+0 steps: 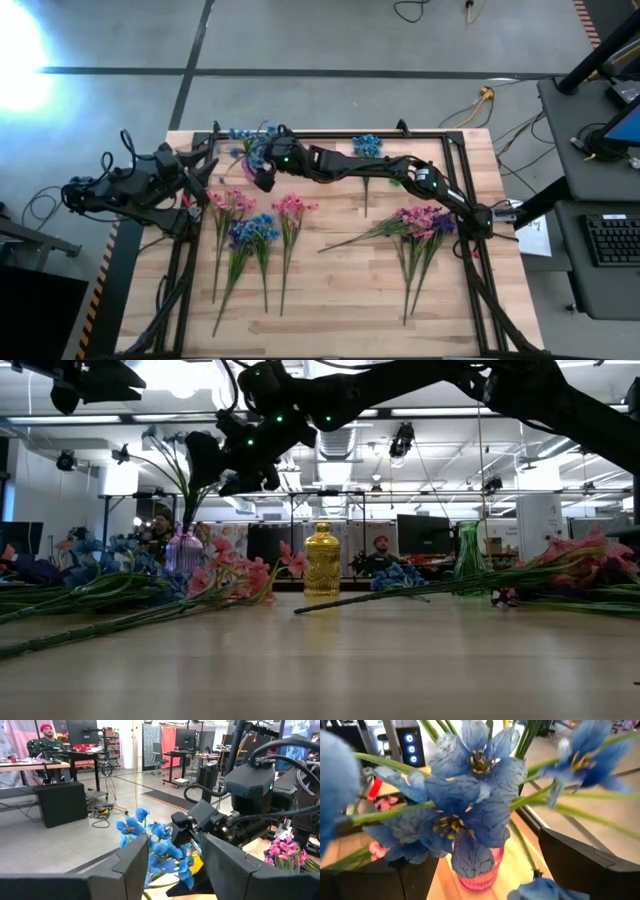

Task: Sort flowers into vase by color
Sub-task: Put the bottom right blue flowers into the violet vase, then put the right pink flowers into the green vase

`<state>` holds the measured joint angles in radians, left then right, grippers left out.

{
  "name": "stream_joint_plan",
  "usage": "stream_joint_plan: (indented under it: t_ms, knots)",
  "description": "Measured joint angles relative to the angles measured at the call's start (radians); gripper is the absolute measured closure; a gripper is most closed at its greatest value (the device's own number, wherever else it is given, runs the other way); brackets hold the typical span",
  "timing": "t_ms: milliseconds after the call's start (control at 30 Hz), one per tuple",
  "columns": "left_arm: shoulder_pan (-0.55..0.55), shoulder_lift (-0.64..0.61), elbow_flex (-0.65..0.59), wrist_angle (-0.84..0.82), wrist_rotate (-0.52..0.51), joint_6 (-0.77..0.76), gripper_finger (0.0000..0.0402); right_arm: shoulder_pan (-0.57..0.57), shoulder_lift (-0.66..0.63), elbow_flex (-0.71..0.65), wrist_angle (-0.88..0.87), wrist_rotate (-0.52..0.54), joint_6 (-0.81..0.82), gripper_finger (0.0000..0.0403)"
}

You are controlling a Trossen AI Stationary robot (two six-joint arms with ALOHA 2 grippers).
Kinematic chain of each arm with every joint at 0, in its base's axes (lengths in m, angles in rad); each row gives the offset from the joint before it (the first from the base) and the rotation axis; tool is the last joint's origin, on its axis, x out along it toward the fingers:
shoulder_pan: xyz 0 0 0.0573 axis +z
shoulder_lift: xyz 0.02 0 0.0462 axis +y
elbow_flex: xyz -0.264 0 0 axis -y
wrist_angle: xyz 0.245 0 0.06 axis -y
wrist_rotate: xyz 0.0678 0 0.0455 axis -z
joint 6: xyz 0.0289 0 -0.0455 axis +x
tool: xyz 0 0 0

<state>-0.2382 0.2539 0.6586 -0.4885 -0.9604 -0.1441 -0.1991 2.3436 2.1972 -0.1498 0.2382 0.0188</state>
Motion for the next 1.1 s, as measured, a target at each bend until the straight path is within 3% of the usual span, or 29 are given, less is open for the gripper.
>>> stream_joint_plan:
  t_ms: [267,700,967,1100]
  knots:
    - [0.0,0.0,0.0,0.0,0.0,-0.003,0.0233,0.007,-0.009,0.0,-0.071,0.0,-0.003,0.0078]
    - [0.0,0.01,-0.001,0.001,0.005,-0.031,0.0233,0.014,-0.091,0.0,-0.384,-0.001,0.0,0.0078]
    - [0.0,0.102,0.004,-0.003,0.13,-0.085,0.0233,0.023,-0.147,0.0,-0.594,-0.001,0.025,0.0078]
    - [-0.001,0.135,0.058,-0.086,0.161,-0.138,0.0233,0.032,-0.163,0.0,-0.657,-0.001,0.026,0.0078]
